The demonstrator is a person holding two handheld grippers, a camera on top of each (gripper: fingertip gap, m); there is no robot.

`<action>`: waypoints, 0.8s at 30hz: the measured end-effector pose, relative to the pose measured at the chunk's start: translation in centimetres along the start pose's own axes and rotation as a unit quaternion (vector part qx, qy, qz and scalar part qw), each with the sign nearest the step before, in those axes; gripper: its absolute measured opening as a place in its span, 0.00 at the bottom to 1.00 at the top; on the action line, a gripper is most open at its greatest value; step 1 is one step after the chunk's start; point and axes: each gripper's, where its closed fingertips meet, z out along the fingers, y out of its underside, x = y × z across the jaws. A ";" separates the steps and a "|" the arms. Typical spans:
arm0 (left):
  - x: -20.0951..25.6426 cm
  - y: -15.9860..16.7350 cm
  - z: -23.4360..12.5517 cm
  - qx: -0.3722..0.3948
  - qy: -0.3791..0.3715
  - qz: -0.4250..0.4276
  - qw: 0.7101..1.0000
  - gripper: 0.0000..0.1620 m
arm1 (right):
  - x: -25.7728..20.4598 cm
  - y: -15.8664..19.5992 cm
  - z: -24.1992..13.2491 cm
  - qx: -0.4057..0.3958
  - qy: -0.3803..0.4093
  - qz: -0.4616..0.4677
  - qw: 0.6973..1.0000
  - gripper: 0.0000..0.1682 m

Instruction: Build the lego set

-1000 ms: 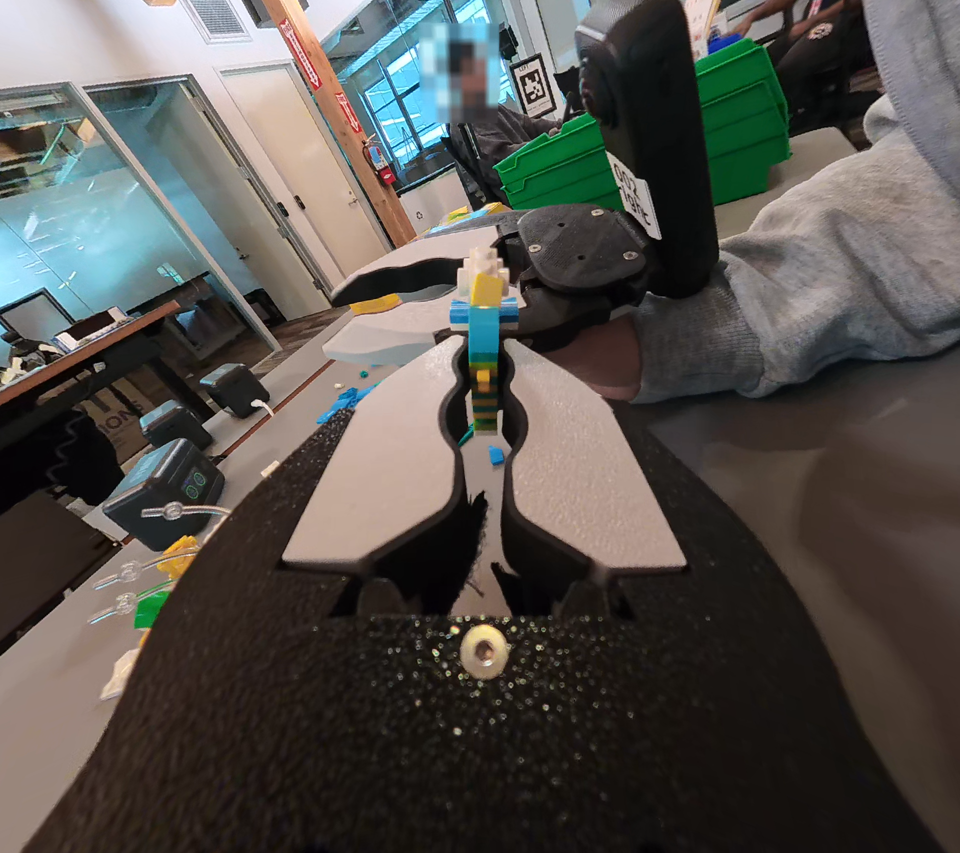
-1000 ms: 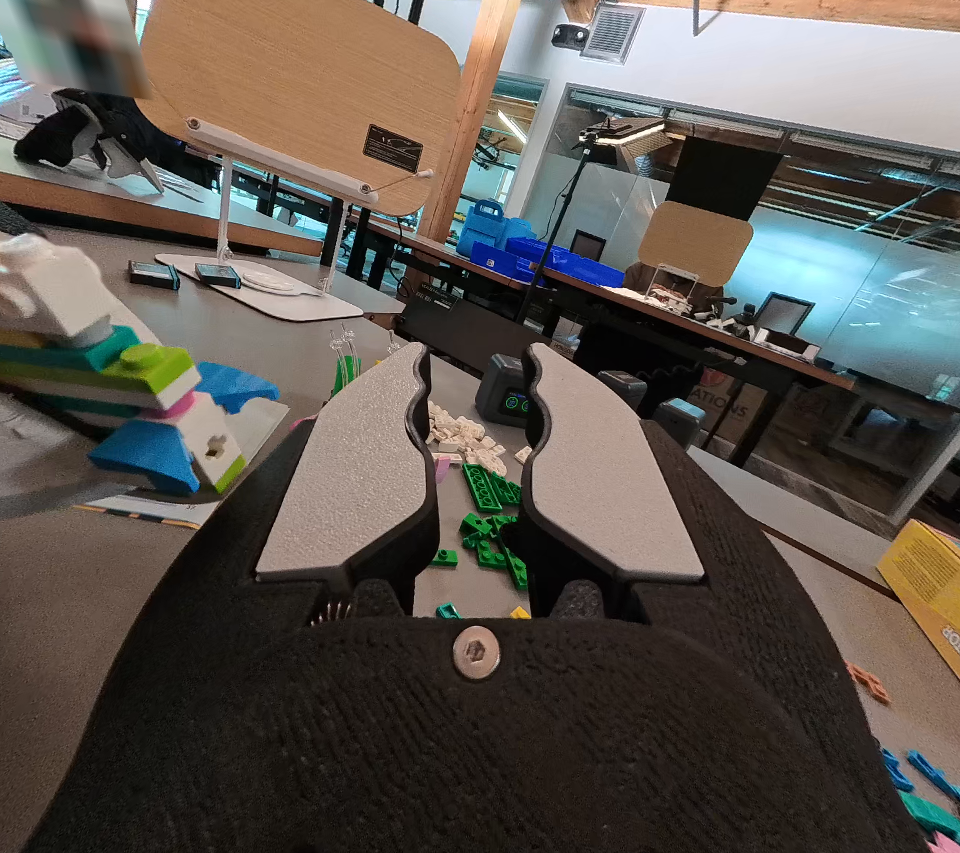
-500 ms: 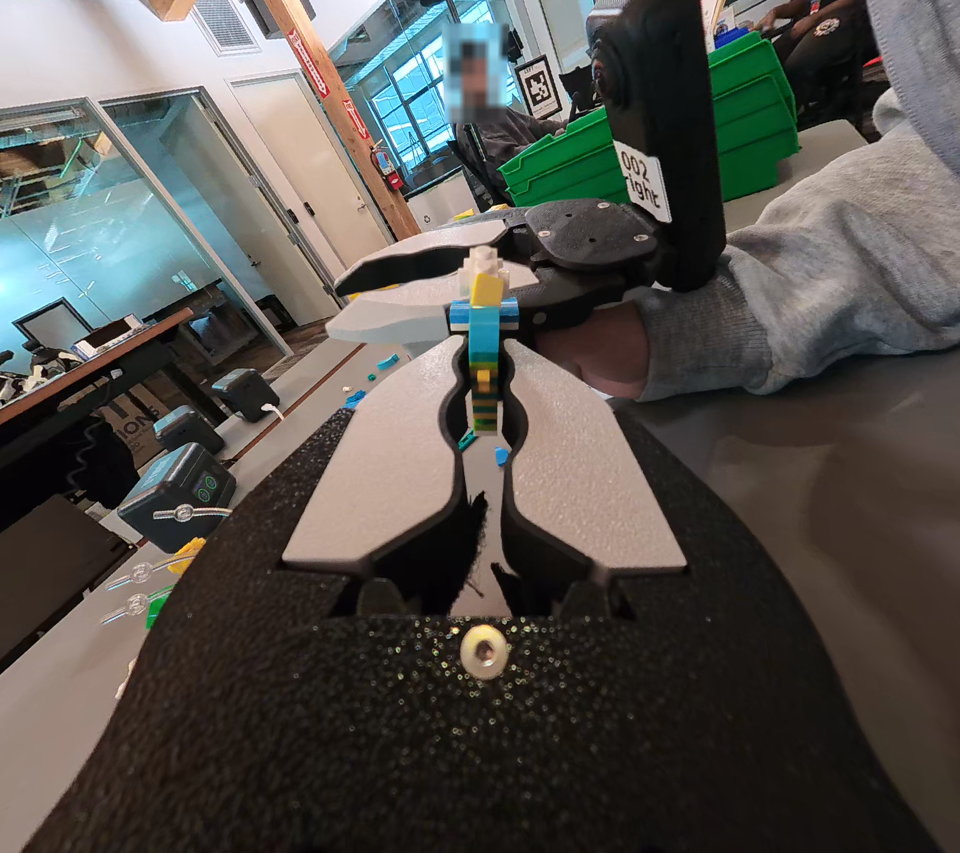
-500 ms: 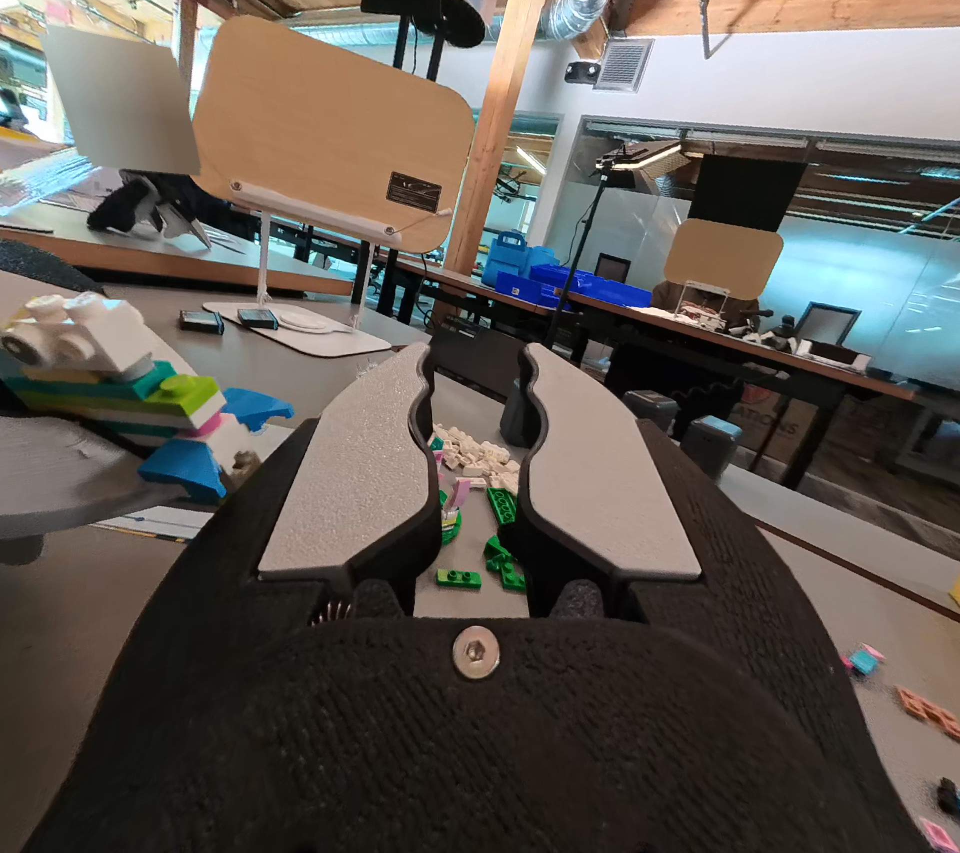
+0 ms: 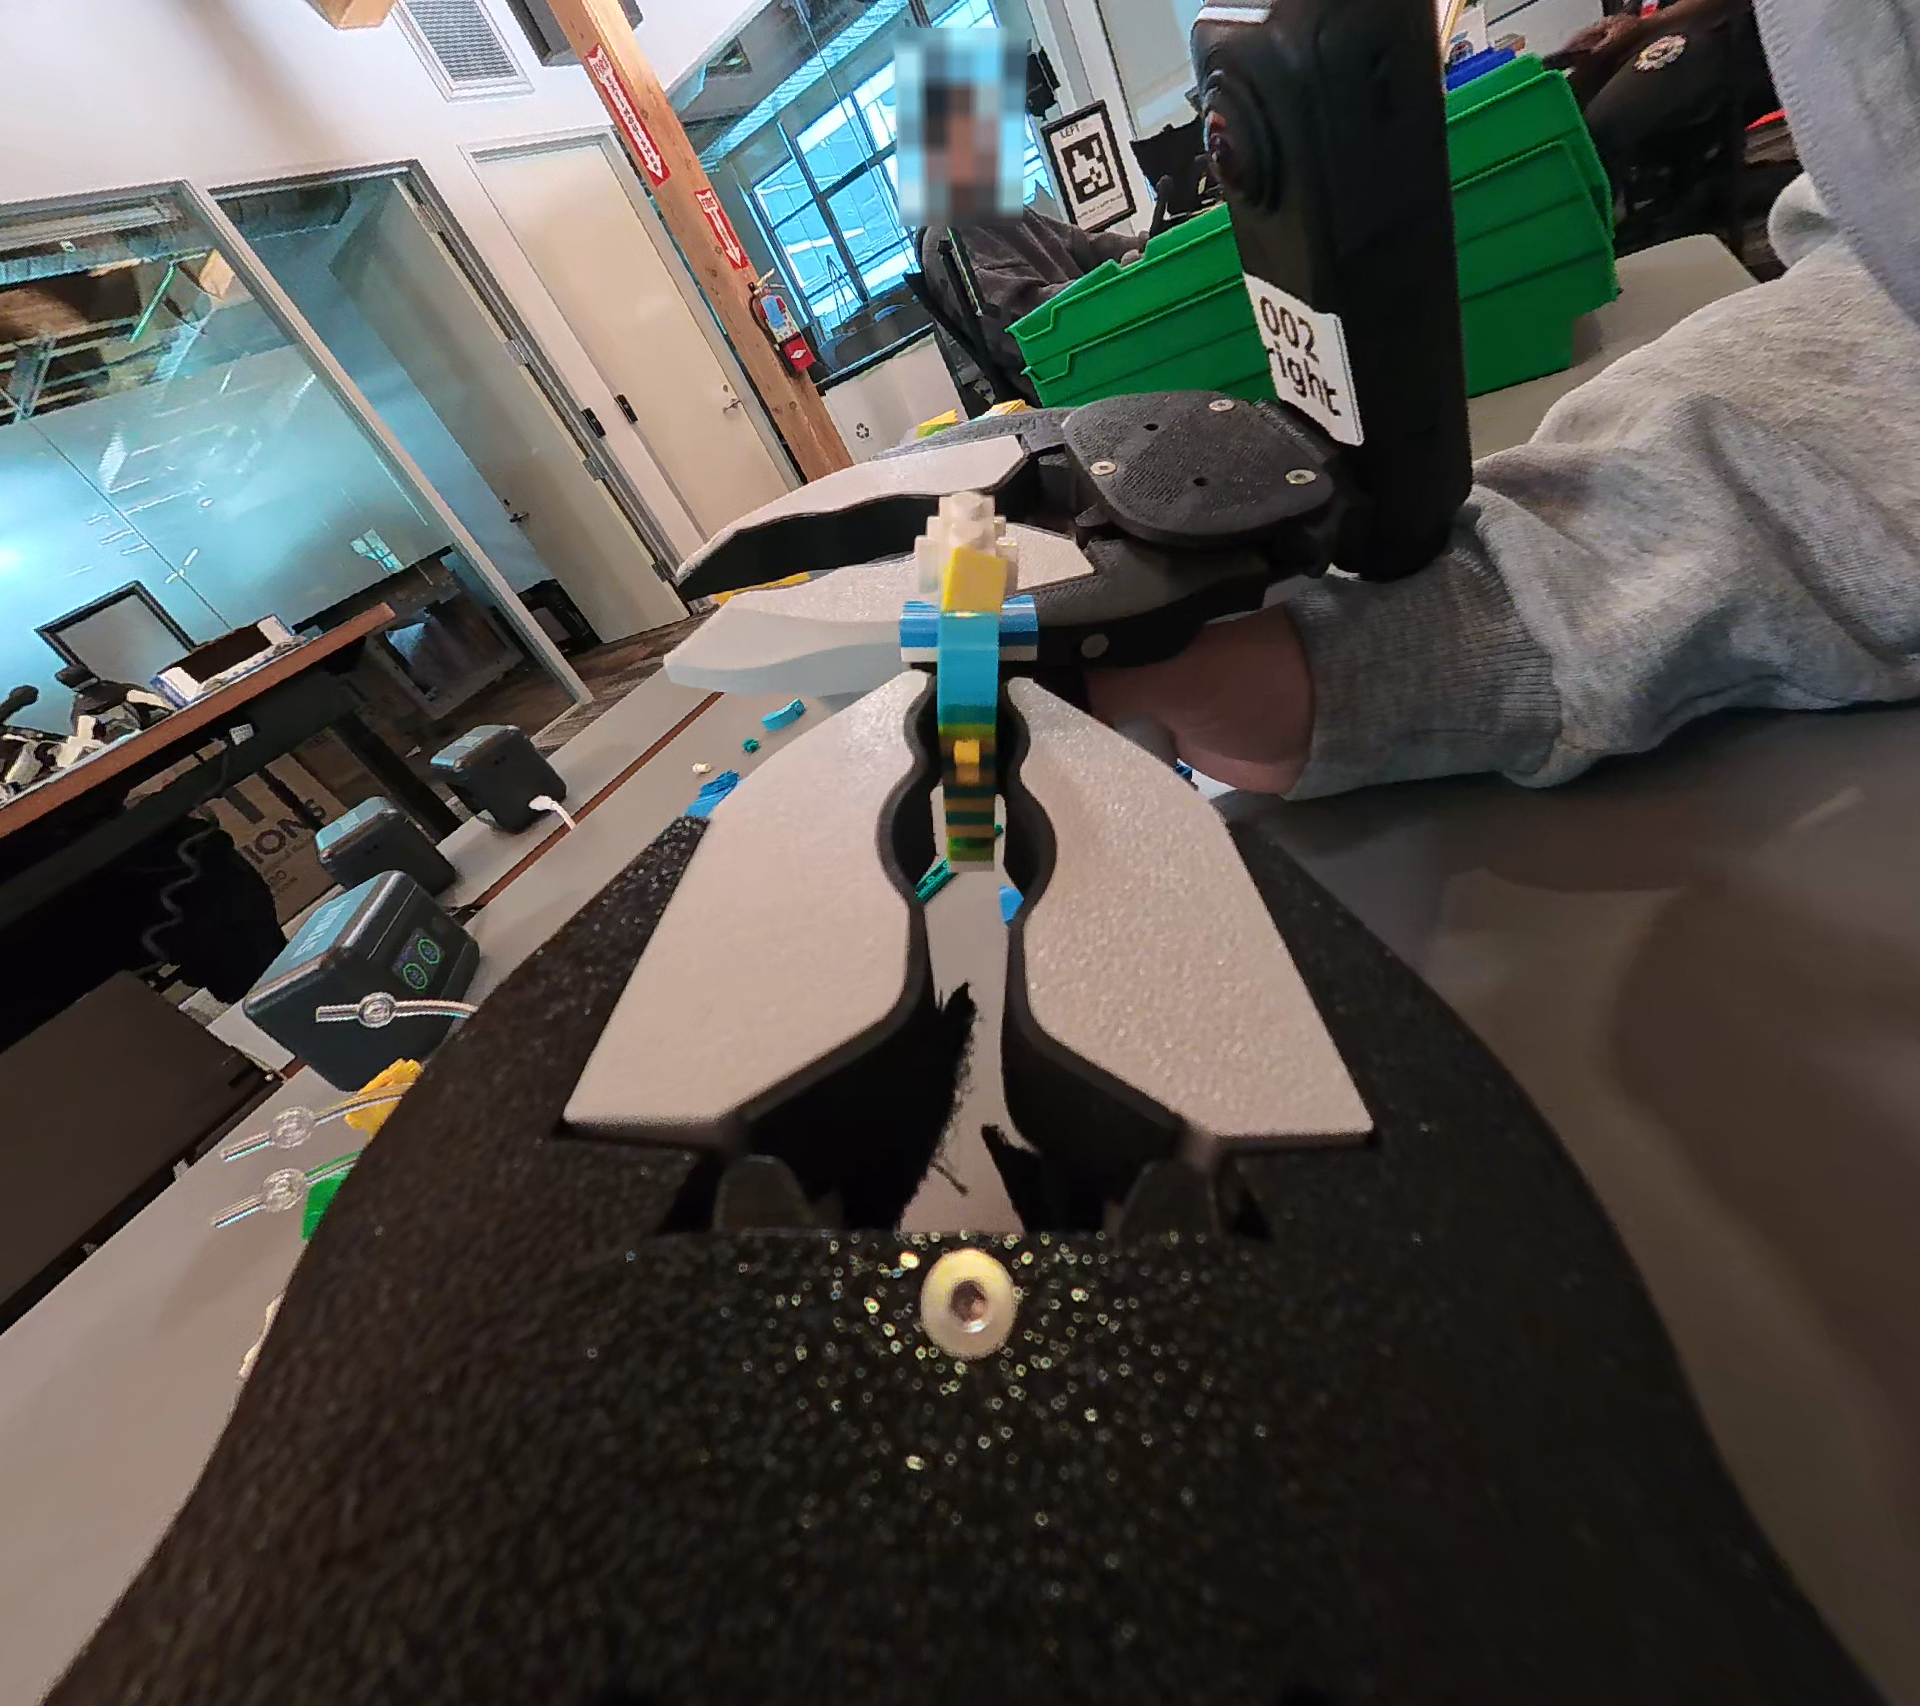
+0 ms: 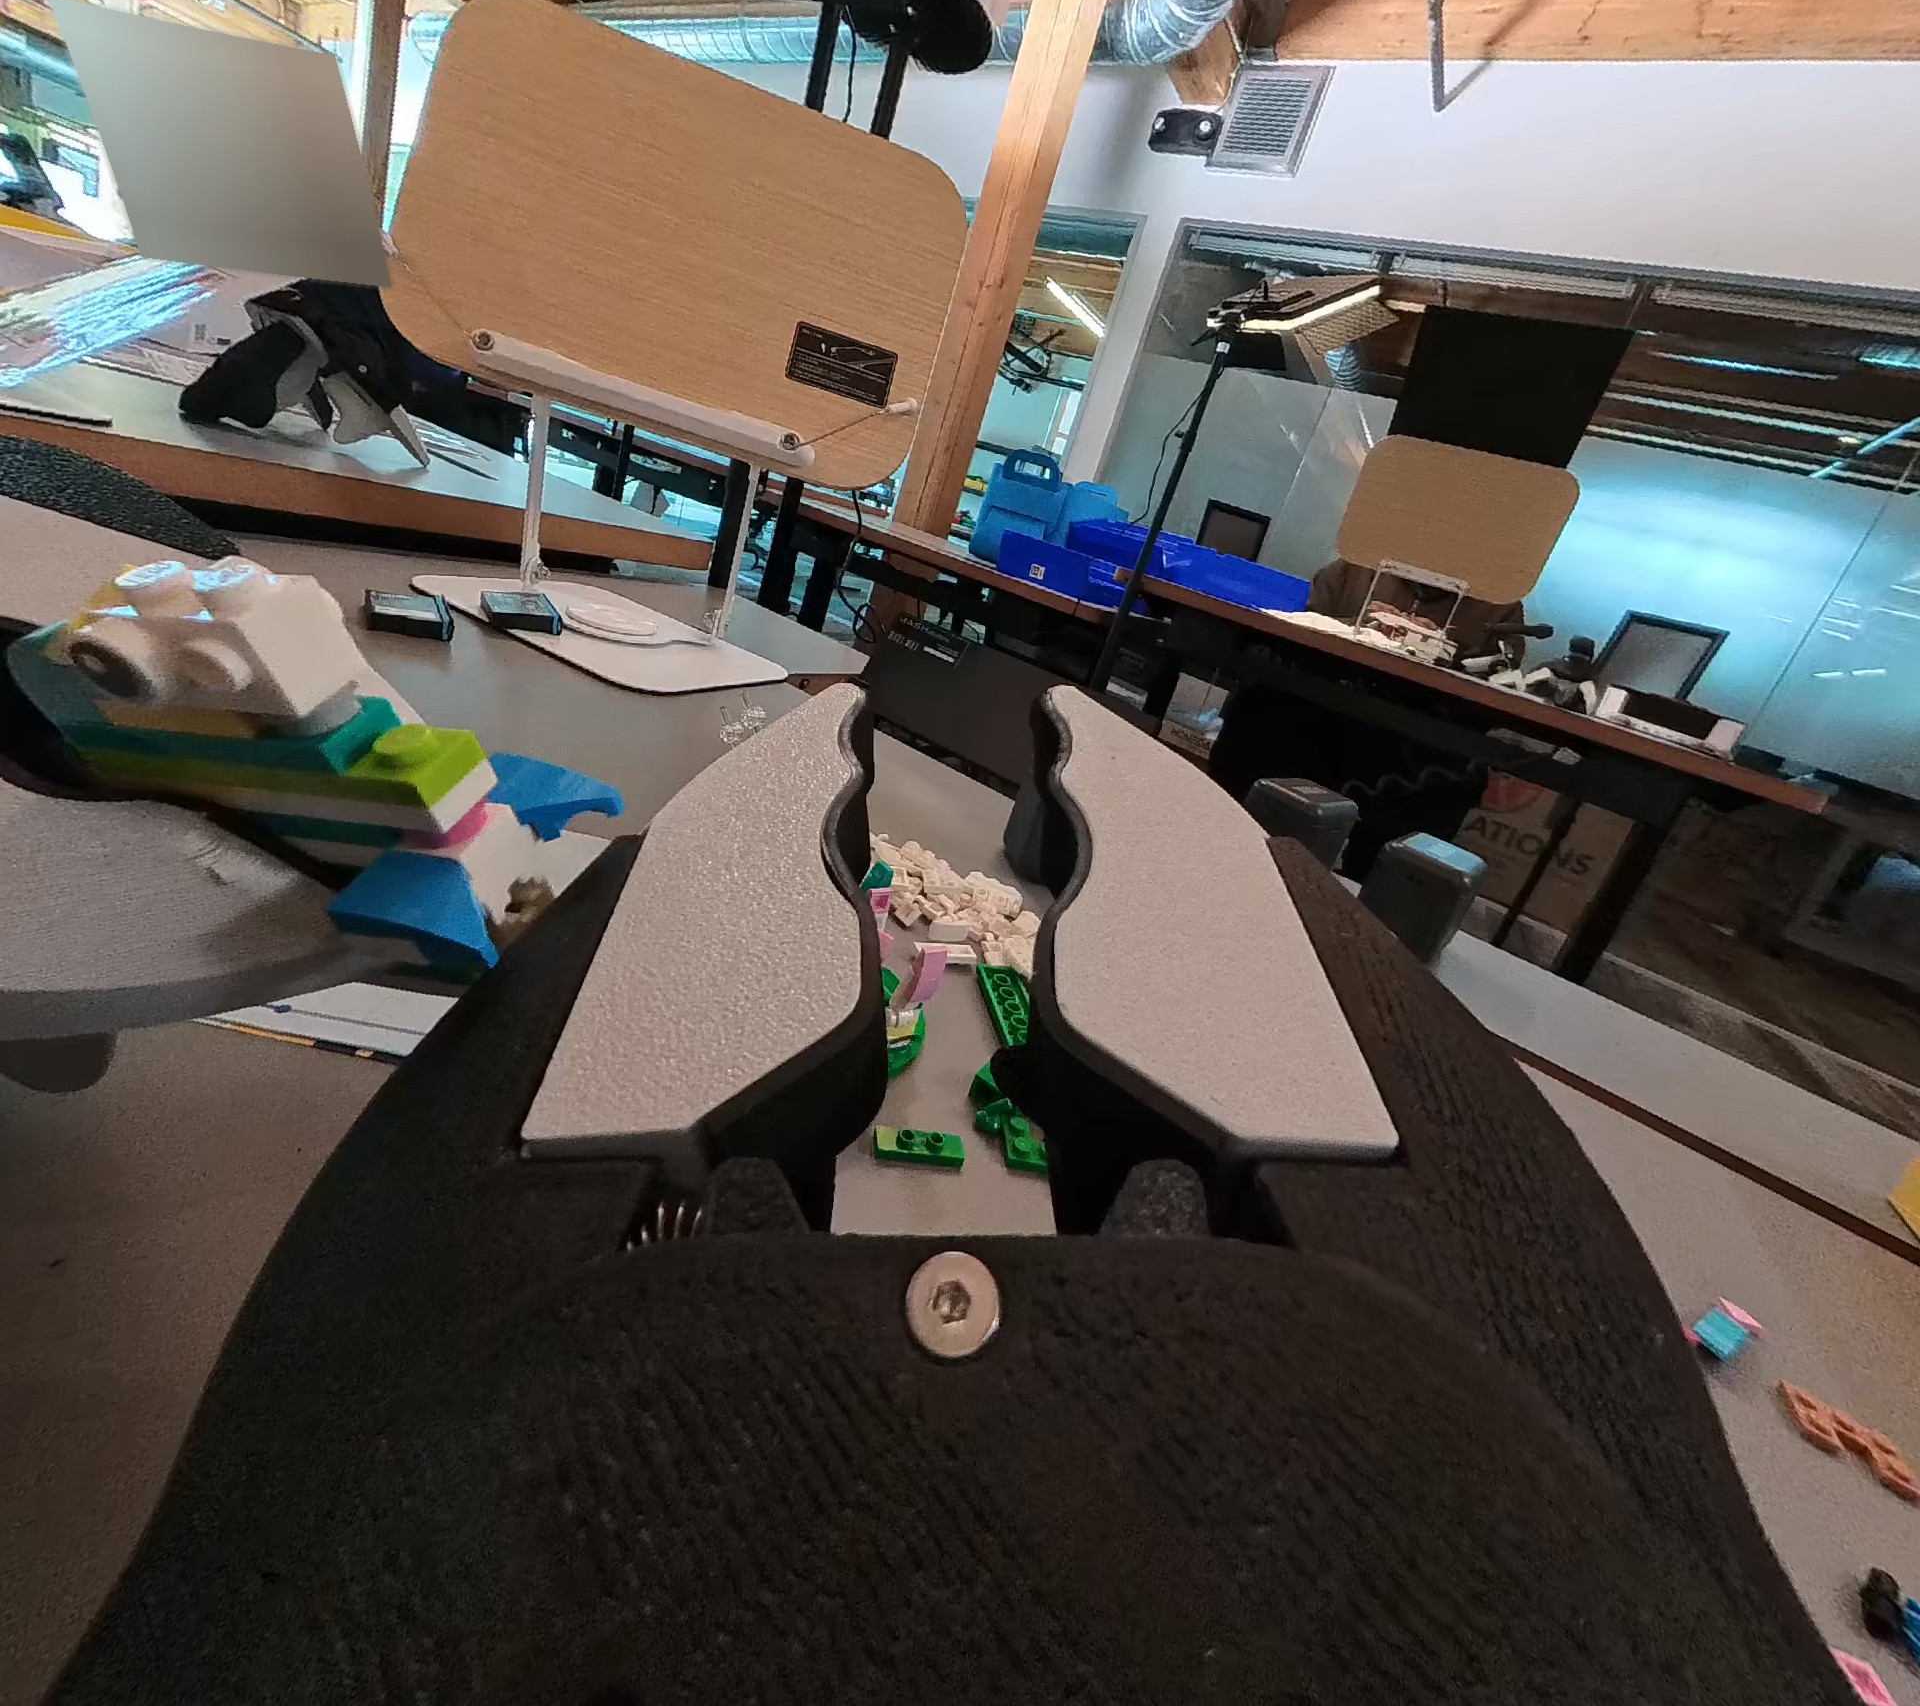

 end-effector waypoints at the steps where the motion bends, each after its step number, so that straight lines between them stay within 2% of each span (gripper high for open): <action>1: 0.0 0.0 0.0 0.001 0.000 -0.002 1.000 0.05 | 0.0 0.0 0.0 0.000 -0.001 -0.001 1.000 0.16; 16: -0.3 0.3 0.0 -0.004 -0.002 0.000 1.000 0.05 | -0.3 0.0 0.1 0.000 -0.008 0.002 1.000 0.16; 20: -0.4 0.3 0.0 -0.002 -0.001 -0.005 1.000 0.05 | -0.5 0.1 0.2 -0.001 -0.016 0.006 1.000 0.13; 24: -0.4 0.5 0.0 -0.005 -0.004 -0.004 1.000 0.05 | 1.2 1.4 0.4 -0.041 0.043 -0.005 0.998 0.11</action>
